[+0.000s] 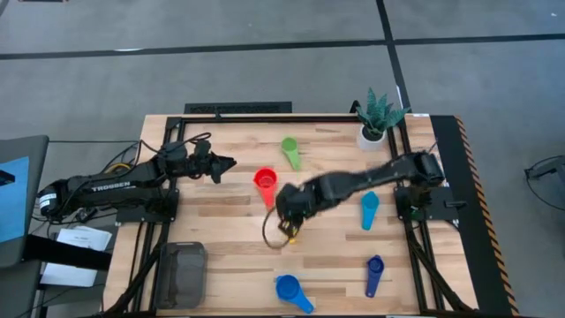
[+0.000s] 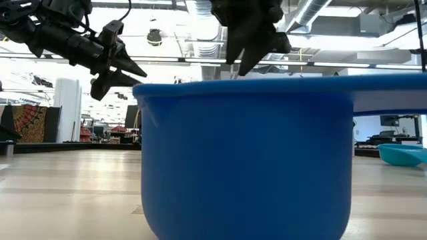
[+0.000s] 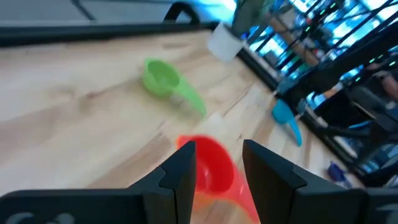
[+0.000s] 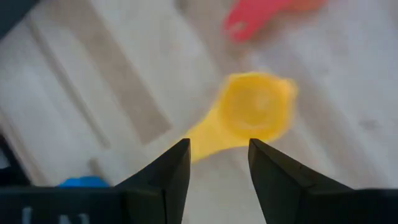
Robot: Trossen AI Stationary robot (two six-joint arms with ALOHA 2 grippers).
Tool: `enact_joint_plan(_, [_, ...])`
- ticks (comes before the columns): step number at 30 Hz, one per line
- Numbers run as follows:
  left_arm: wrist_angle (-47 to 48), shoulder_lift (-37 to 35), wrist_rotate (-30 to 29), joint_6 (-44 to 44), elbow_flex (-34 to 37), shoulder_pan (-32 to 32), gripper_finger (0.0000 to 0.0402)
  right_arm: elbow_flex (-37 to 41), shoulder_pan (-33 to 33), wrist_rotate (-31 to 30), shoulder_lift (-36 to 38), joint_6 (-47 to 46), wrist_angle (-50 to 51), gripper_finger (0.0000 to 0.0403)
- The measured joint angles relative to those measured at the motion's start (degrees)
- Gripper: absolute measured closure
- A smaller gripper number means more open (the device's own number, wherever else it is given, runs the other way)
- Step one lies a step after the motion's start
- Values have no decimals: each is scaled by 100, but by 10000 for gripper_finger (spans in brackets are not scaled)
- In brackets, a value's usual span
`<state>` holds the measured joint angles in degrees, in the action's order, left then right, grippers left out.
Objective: Nest measuring cups in basket
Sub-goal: Stack the dark blue measuring cup on top of the red measuring cup
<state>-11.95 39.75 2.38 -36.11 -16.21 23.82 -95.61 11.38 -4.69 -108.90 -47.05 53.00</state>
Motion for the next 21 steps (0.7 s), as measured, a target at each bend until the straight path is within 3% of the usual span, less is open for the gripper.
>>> enact_joint_plan(4, [400,0,279,53,0,0,283,-1,476,-1,-223,-289,-252,210])
enact_joint_plan(10, [802,0,758,180,0,-3,283,3,1220,-142,-439,18,-903,202])
enact_joint_plan(21, [1017,-1,765,251,2,-9,283,-4,1882,50,-1161,223,-1807,180])
